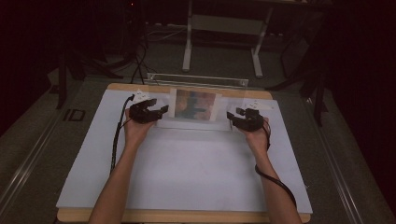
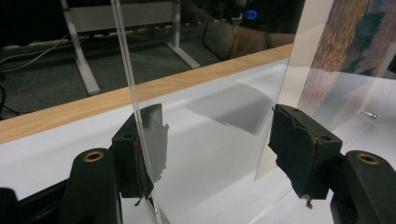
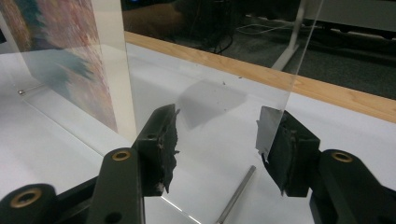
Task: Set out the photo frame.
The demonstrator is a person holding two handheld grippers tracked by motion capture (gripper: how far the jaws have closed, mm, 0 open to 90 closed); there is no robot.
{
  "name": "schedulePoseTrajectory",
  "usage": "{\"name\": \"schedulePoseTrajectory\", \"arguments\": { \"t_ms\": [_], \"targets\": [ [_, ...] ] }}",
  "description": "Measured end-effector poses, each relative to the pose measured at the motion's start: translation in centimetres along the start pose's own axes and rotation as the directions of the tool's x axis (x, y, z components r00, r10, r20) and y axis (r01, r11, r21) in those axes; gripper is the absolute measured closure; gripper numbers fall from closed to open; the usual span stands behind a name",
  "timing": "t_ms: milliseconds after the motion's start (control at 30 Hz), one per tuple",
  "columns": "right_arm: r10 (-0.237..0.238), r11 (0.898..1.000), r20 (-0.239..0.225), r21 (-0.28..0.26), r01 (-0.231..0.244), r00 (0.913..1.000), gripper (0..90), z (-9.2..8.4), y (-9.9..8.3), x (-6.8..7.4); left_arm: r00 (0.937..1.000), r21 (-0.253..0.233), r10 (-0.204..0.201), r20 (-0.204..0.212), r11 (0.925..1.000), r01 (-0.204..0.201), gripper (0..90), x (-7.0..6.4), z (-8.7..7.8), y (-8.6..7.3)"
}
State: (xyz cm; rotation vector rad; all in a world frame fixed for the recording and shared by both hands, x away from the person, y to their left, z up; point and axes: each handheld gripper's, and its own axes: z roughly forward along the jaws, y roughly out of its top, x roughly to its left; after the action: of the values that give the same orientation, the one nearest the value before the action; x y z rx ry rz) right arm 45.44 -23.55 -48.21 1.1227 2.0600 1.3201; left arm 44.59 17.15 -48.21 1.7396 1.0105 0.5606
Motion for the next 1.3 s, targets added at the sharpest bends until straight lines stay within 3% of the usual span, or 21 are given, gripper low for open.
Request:
{"name": "schedulePoseTrajectory", "arguments": {
  "t_ms": [367, 500, 833, 1300],
  "targets": [
    [0.000, 1.000, 0.012, 0.009, 0.000, 0.9999, 47.3, -0.2, 0.1, 0.3, 1.0000, 0.019, -0.002, -0.006, 0.9998, 0.002, 34.9, -0.2, -0.3, 0.2],
    [0.004, 1.000, 0.012, 0.012, -0.004, 0.9999, 47.4, -0.3, 0.1, 0.3, 0.9995, 0.023, -0.029, -0.008, 0.9993, 0.030, 34.6, -0.5, -0.4, 0.4],
    [0.011, 1.000, 0.010, 0.018, -0.011, 0.9999, 47.3, -1.1, 0.0, 0.5, 0.9993, 0.039, -0.037, -0.002, 0.9985, 0.037, 34.7, -1.0, -0.9, 0.4],
    [0.002, 0.999, -0.001, 0.033, -0.002, 1.0000, 47.3, -2.2, -0.1, 1.7, 0.9982, 0.061, -0.060, -0.004, 0.9963, 0.060, 34.4, -1.7, -2.7, 0.2]
  ]
}}
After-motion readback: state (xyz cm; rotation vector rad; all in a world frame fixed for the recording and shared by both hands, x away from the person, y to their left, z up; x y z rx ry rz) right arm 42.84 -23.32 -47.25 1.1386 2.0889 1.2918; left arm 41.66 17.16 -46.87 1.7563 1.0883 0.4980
